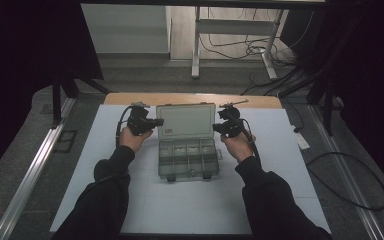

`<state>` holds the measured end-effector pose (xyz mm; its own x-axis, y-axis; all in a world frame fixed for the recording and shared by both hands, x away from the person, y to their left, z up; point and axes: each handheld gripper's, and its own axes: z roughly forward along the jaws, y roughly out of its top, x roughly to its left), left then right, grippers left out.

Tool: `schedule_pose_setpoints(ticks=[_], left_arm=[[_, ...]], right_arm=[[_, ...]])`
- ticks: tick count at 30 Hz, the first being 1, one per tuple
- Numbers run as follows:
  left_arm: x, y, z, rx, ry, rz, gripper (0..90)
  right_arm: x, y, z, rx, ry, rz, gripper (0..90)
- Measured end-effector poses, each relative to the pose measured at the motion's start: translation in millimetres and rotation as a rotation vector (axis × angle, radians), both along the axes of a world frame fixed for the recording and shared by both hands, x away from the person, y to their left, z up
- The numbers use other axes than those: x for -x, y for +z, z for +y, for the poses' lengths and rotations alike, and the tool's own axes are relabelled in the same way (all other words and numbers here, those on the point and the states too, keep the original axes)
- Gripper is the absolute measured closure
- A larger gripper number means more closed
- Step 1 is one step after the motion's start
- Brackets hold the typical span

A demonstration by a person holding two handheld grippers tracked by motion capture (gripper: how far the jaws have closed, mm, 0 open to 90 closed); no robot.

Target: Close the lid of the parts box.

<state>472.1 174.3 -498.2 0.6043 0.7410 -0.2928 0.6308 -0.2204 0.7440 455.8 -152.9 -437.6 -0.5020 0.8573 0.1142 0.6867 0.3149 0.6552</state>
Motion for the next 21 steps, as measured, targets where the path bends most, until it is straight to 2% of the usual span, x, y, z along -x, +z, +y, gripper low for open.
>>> schedule_pose_setpoints(ticks=[5,8,12,21], left_arm=[[5.0,4.2,-0.8,-0.013,-0.014,-0.009,88.5],[7.8,6.4,-2.0,-0.016,-0.022,-0.01,88.5],[11.0,8.5,-3.4,-0.022,-0.027,-0.013,88.5],[17.6,11.7,-5.5,-0.038,-0.038,-0.019,88.5]], right_arm=[[3.9,1.7,1.0,-0.012,0.04,-0.019,88.9],[7.0,3.2,0.5,-0.036,0.051,-0.017,88.9],[11.2,5.1,-1.8,-0.037,0.073,-0.024,88.9],[19.6,10.0,-10.5,-0.052,0.093,-0.029,88.9]])
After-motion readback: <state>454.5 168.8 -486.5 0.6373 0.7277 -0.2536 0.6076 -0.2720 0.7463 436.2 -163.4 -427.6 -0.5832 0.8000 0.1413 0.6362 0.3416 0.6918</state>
